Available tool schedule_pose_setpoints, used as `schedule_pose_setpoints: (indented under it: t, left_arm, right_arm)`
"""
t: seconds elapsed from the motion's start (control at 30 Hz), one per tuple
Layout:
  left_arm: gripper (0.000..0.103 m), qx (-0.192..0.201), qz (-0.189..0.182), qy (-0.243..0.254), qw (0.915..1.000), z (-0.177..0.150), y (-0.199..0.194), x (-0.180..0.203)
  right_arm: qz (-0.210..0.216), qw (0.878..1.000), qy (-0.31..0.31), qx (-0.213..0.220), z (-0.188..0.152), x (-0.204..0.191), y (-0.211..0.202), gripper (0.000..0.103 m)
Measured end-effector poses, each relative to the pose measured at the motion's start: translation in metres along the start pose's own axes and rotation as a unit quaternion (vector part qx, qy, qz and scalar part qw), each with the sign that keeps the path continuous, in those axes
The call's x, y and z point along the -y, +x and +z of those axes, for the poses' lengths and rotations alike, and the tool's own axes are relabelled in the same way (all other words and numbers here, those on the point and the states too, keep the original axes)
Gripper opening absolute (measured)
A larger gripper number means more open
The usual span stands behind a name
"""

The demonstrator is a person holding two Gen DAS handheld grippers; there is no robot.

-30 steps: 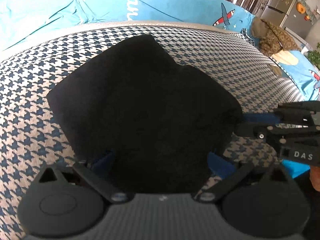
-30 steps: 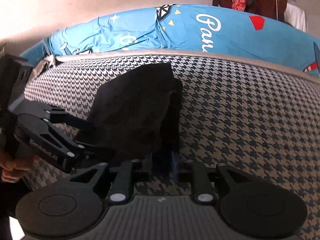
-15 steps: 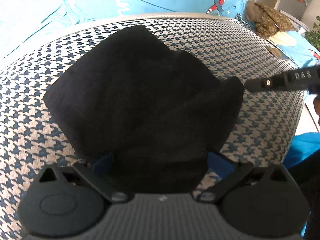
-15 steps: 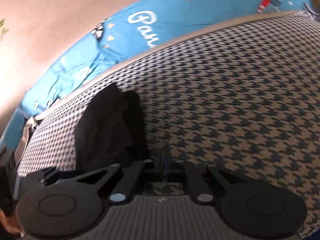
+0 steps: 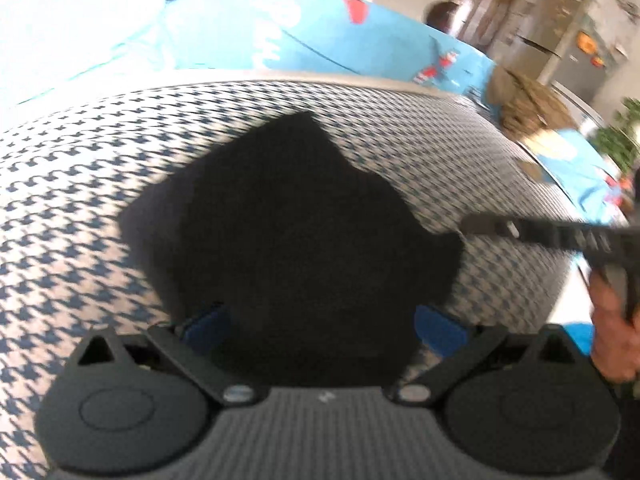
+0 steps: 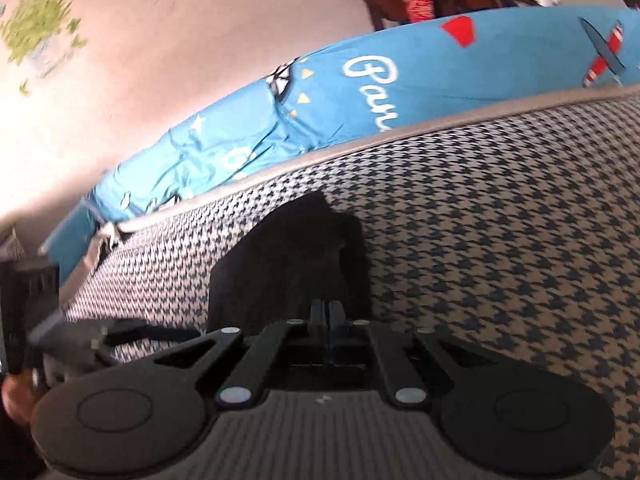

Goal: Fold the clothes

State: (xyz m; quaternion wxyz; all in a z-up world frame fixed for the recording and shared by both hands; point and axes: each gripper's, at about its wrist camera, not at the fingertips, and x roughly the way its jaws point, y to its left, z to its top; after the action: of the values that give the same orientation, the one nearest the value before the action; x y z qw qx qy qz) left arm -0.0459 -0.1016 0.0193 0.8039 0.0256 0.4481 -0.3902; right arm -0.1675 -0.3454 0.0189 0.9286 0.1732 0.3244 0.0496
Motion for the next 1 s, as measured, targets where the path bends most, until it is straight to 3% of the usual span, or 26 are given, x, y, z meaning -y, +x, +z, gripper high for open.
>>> schedule_pose_setpoints:
  t: [0.17,0.4,0.53,0.7,0.83,1.0]
  left_arm:
    - [0.103,0.012,0.041,-0.041,0.9983,0.014,0.013,-0.011]
    - [0.103,0.001,0.098,-0.091,0.9911,0.022,0.035,-0.025]
    - [0.103,-0.012,0.122,-0.114,0.9859,0.023,0.044,-0.036]
    - [0.103,0.014,0.107,-0.133,0.9853,0.029,0.039,-0.043]
    - [0.103,0.028,0.109,-0.132,0.9847,0.040,0.041,-0.045]
    - [0.103,0.035,0.127,-0.132,0.9825,0.051,0.049,-0.046]
  right_arm:
    - [-0.006,0.999,-0.024,-0.027,-0.006,-0.013,0.014,0.009]
    - [-0.064,0.991,-0.031,-0.110,-0.021,-0.011,0.044,0.017]
    - [-0.069,0.991,-0.046,-0.110,-0.021,-0.014,0.044,0.016]
    - [-0.068,0.991,-0.062,-0.094,-0.018,-0.021,0.034,0.017]
    - [-0.040,0.995,-0.057,-0.067,-0.012,-0.026,0.028,0.017]
    - [-0.017,0.996,-0.051,-0.076,-0.011,-0.033,0.035,0.017]
